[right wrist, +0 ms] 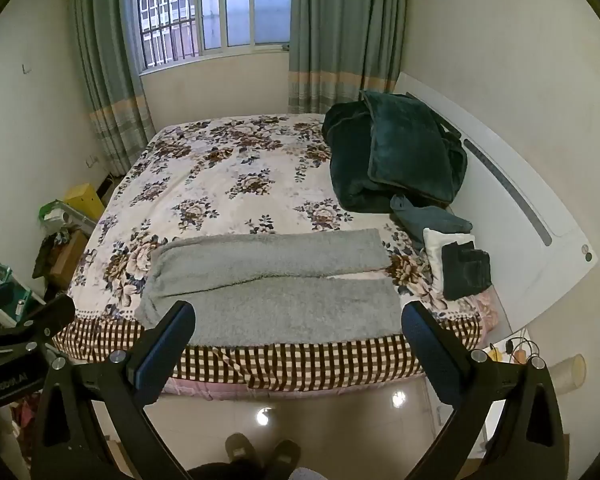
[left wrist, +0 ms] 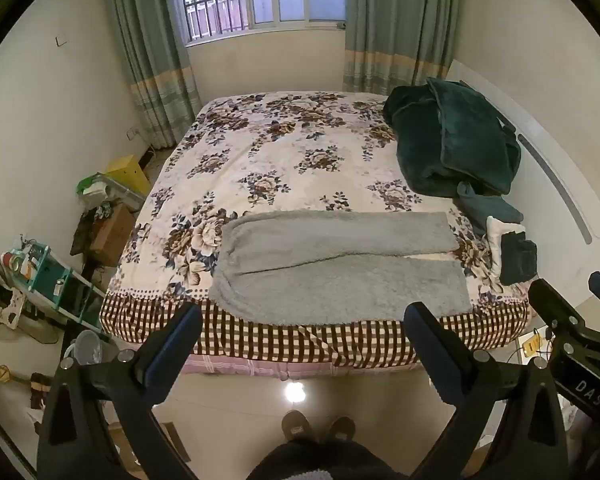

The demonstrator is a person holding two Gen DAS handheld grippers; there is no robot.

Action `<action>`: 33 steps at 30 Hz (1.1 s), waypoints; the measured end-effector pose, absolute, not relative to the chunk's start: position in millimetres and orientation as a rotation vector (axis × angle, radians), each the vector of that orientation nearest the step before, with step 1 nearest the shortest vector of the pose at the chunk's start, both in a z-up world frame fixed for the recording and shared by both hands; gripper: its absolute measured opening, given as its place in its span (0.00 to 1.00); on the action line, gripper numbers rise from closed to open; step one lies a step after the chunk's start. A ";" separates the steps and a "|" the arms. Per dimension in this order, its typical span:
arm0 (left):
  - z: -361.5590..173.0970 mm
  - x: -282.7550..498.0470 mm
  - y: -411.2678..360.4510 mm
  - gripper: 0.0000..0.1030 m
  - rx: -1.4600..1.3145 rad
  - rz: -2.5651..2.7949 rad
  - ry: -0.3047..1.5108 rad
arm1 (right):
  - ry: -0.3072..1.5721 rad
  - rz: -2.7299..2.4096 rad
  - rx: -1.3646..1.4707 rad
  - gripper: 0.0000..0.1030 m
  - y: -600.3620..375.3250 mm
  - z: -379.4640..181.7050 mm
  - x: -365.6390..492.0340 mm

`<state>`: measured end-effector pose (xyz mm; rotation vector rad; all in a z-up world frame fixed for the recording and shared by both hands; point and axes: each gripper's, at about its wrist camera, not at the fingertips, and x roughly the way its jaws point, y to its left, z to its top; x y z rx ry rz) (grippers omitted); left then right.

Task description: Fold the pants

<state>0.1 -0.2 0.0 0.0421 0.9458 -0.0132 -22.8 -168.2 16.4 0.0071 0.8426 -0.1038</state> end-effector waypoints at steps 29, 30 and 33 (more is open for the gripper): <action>8.7 2.0 -1.9 1.00 0.029 -0.010 0.928 | 0.842 -0.104 -0.010 1.00 -166.8 19.5 -18.0; 9.7 1.8 -1.2 1.00 0.028 -0.010 0.927 | 0.842 -0.106 -0.009 1.00 -166.4 19.1 -18.3; 10.7 2.2 -0.9 1.00 0.026 -0.011 0.925 | 0.841 -0.106 -0.011 1.00 -166.1 19.6 -18.3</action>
